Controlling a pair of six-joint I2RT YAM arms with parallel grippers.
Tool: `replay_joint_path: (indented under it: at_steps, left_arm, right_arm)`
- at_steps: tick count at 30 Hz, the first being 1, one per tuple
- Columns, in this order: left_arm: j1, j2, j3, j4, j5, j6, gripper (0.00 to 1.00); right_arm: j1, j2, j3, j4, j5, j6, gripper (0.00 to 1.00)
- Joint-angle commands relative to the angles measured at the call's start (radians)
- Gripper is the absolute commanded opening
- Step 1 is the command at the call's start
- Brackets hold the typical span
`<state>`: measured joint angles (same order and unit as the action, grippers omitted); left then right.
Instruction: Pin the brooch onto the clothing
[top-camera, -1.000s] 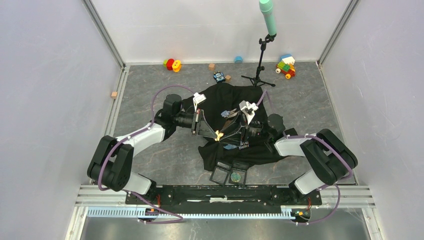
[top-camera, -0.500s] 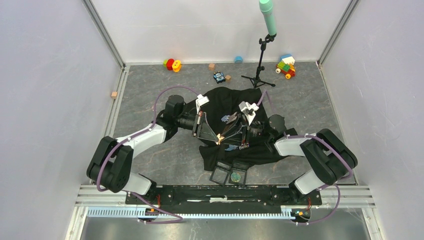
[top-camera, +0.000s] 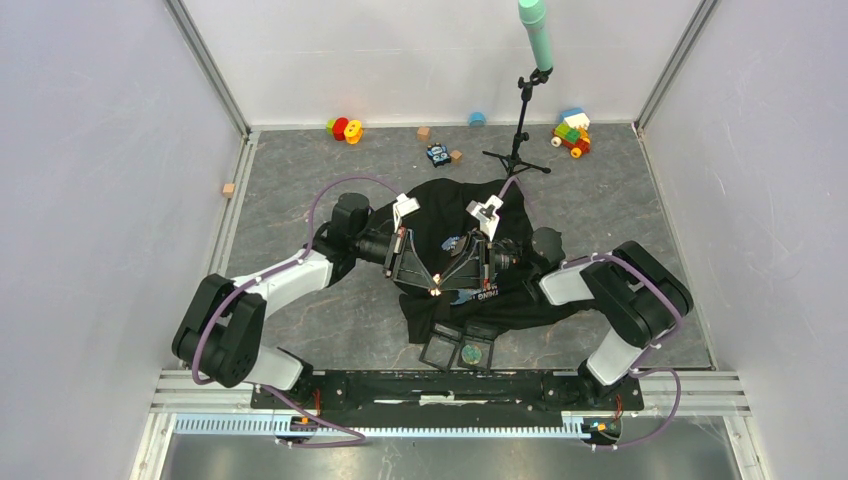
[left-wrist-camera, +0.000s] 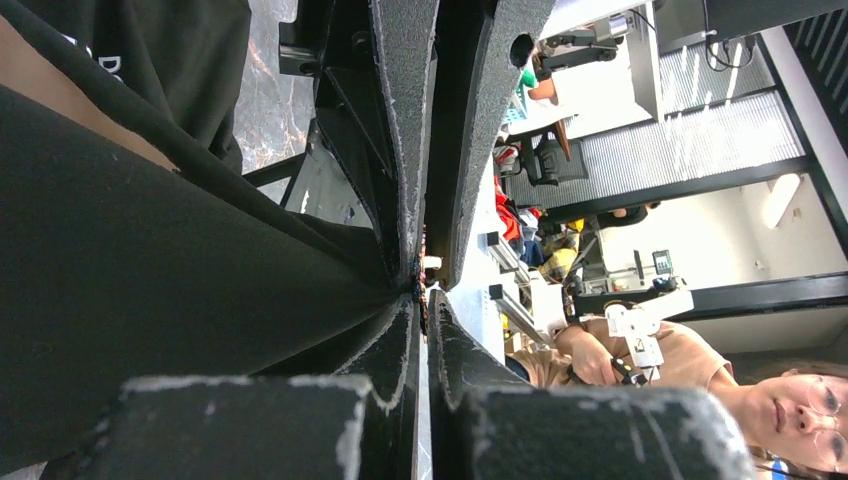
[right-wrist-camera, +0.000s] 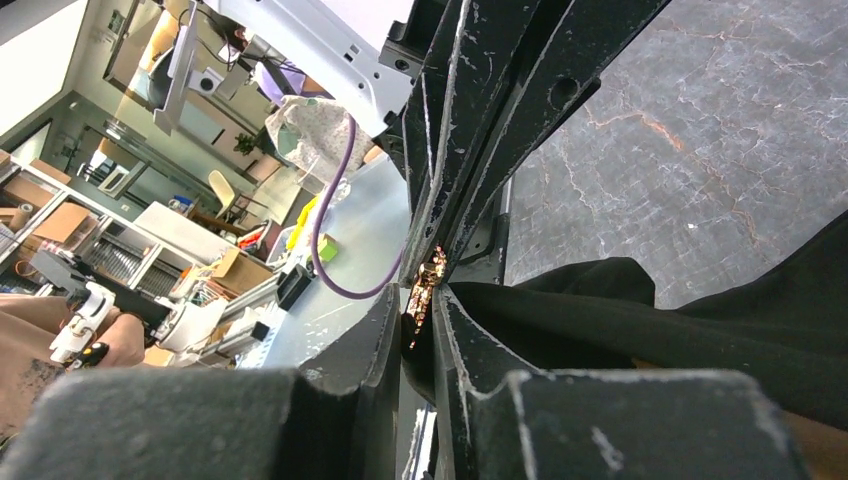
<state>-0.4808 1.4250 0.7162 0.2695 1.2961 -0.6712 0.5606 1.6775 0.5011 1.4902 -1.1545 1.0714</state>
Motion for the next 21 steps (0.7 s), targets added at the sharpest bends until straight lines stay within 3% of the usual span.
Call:
replay_joint_path:
  at_steps: [1, 6, 16, 21]
  left_arm:
    - [-0.028, -0.017, 0.025, 0.066, 0.029, -0.005, 0.02]
    - [-0.03, -0.015, 0.027, 0.066, 0.019, -0.005, 0.02]
    - [-0.036, 0.015, 0.044, 0.051, 0.005, -0.008, 0.02]
    - [-0.048, 0.034, 0.08, -0.074, -0.008, 0.08, 0.02]
  right_arm:
    - [0.023, 0.016, 0.027, 0.406, -0.02, -0.01, 0.19]
    - [0.033, -0.006, 0.024, 0.261, -0.015, -0.123, 0.17]
    - [0.061, -0.113, 0.056, -0.309, 0.026, -0.547, 0.17]
    - [0.074, -0.135, 0.088, -0.472, 0.043, -0.66, 0.18]
